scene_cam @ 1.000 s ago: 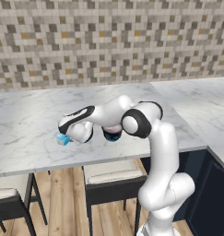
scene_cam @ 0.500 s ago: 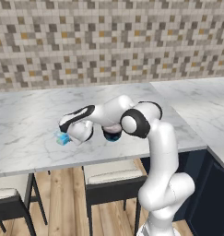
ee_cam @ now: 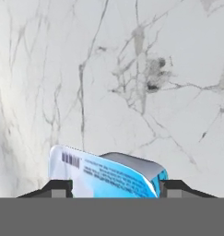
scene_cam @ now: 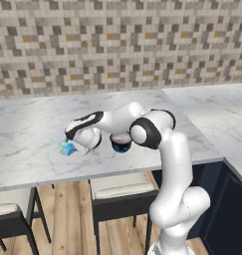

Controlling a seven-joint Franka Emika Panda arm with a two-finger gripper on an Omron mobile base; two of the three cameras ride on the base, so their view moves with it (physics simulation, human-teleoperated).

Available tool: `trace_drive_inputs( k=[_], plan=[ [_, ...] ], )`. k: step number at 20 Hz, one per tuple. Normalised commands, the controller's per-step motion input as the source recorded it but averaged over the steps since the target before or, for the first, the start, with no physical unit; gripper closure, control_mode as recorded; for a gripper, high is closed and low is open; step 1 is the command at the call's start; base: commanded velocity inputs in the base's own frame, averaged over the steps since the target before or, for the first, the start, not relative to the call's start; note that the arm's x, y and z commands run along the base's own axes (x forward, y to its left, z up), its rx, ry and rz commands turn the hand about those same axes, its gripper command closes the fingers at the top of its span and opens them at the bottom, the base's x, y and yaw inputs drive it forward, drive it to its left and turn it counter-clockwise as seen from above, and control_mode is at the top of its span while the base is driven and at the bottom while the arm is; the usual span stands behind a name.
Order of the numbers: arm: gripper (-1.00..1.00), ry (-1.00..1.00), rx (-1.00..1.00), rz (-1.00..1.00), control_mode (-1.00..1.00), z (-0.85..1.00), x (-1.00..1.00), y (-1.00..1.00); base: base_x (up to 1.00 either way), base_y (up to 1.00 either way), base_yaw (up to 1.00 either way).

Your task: Stack the yogurt containers by placing the smaller containers on top of the larger containers.

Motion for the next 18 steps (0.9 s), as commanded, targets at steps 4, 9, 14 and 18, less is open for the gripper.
trace_drive_inputs(
  k=[4,9,14,18],
  plan=[
    [1.00,0.00,0.01,0.00,-1.00,0.02,-0.02,0.00,0.00,0.00,0.00],
    [1.00,-0.03,0.00,0.00,-1.00,0.07,-0.14,-0.04,0.00,0.00,0.00],
    [1.00,-0.12,0.00,0.00,-1.00,0.12,-0.18,-0.12,0.00,0.00,0.00],
    [1.00,-0.15,0.01,0.00,-1.00,0.16,-0.17,-0.11,0.00,0.00,0.00]
  ],
)
